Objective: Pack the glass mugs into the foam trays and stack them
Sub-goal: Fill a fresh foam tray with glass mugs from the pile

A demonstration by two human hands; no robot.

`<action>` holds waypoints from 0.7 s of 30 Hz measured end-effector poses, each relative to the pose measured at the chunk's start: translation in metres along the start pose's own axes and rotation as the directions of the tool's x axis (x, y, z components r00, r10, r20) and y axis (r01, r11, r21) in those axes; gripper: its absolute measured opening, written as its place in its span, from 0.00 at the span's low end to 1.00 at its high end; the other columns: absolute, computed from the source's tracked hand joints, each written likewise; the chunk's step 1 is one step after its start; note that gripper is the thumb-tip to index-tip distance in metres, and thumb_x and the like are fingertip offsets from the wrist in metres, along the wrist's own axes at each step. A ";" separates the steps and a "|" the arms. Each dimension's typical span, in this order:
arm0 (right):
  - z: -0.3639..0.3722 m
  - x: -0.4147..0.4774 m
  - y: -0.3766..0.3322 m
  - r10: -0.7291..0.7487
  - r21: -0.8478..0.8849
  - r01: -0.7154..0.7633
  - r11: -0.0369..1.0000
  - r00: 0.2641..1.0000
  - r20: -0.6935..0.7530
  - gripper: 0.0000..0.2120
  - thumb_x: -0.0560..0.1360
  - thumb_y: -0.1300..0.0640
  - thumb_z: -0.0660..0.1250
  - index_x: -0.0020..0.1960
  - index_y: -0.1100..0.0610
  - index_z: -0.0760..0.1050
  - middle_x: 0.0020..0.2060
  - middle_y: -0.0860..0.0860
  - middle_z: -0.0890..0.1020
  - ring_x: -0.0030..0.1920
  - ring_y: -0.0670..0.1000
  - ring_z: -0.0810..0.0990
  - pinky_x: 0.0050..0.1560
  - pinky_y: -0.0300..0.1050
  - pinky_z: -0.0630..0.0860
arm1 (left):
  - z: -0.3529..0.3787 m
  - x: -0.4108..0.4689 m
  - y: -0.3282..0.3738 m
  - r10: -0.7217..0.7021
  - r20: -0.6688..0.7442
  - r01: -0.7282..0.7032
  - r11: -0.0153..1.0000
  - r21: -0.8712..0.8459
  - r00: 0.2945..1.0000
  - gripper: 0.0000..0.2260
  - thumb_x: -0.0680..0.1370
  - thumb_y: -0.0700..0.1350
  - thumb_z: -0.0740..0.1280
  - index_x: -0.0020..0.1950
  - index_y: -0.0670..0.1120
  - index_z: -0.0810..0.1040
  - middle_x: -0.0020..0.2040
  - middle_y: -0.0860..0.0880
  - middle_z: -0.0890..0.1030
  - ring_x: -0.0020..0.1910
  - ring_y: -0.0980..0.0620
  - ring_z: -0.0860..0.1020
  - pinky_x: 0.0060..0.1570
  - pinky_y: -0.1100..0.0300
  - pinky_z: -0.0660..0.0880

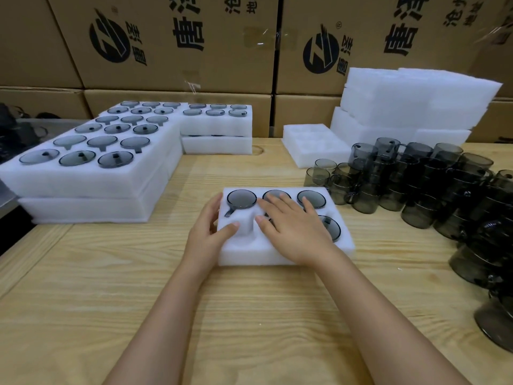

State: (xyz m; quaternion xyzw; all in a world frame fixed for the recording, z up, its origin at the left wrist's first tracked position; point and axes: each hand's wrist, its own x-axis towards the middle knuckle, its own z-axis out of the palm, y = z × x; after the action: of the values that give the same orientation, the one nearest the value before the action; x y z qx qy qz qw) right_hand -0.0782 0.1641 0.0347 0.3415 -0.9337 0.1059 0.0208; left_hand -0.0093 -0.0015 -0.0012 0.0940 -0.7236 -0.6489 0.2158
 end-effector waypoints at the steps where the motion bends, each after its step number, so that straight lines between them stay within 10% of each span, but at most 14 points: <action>1: -0.002 0.000 0.000 -0.016 0.021 0.016 1.000 1.000 -0.007 0.25 0.80 0.42 0.44 0.76 0.48 0.54 0.76 0.44 0.56 0.75 0.45 0.48 0.74 0.54 0.40 | -0.001 0.002 0.000 0.010 0.020 -0.010 1.000 -0.010 1.000 0.28 0.64 0.43 0.68 0.65 0.55 0.72 0.60 0.59 0.77 0.60 0.60 0.75 0.56 0.65 0.72; 4: -0.010 -0.003 0.003 -0.024 0.348 0.059 0.936 0.994 -0.105 0.18 0.80 0.45 0.53 0.66 0.51 0.68 0.62 0.45 0.73 0.65 0.44 0.67 0.70 0.45 0.59 | -0.004 0.007 -0.001 0.047 0.013 -0.046 0.998 -0.039 0.999 0.29 0.60 0.37 0.63 0.58 0.58 0.74 0.56 0.59 0.79 0.52 0.65 0.78 0.45 0.70 0.74; 7: -0.025 -0.003 0.020 0.225 0.703 0.012 0.711 0.944 -0.243 0.11 0.78 0.49 0.60 0.59 0.45 0.74 0.49 0.37 0.76 0.46 0.35 0.75 0.45 0.26 0.68 | -0.004 0.011 -0.001 0.025 -0.033 -0.027 0.999 -0.046 0.999 0.32 0.59 0.37 0.62 0.62 0.53 0.74 0.55 0.55 0.80 0.50 0.64 0.79 0.43 0.70 0.74; 11: -0.046 0.027 0.062 0.457 0.607 -0.180 0.774 0.822 -0.339 0.13 0.77 0.54 0.60 0.59 0.53 0.77 0.49 0.44 0.79 0.48 0.46 0.75 0.45 0.37 0.69 | -0.003 0.013 -0.001 -0.021 -0.070 0.017 0.998 -0.062 0.997 0.35 0.58 0.38 0.63 0.66 0.51 0.72 0.55 0.53 0.80 0.51 0.59 0.80 0.44 0.65 0.75; 17: -0.049 0.074 0.092 0.506 0.350 -0.444 0.825 0.856 -0.108 0.20 0.76 0.67 0.53 0.63 0.59 0.74 0.62 0.57 0.75 0.56 0.57 0.74 0.49 0.42 0.71 | -0.002 0.013 -0.001 -0.015 -0.062 0.010 0.997 -0.077 0.998 0.31 0.58 0.37 0.62 0.60 0.53 0.75 0.54 0.55 0.81 0.50 0.63 0.79 0.47 0.65 0.75; 21: -0.047 0.091 0.089 0.457 0.106 -0.453 0.885 0.889 -0.011 0.08 0.74 0.65 0.58 0.41 0.63 0.75 0.48 0.59 0.76 0.48 0.57 0.74 0.49 0.45 0.72 | -0.002 0.014 -0.002 -0.002 -0.055 -0.004 0.994 -0.108 0.998 0.29 0.58 0.37 0.62 0.58 0.54 0.75 0.53 0.56 0.80 0.49 0.65 0.79 0.45 0.68 0.75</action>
State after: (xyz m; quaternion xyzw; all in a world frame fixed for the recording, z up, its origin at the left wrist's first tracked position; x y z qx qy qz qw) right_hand -0.2067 0.1821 0.0741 0.1118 -0.9807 0.1605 -0.0050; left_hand -0.0215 -0.0097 0.0000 0.0994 -0.6814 -0.6840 0.2408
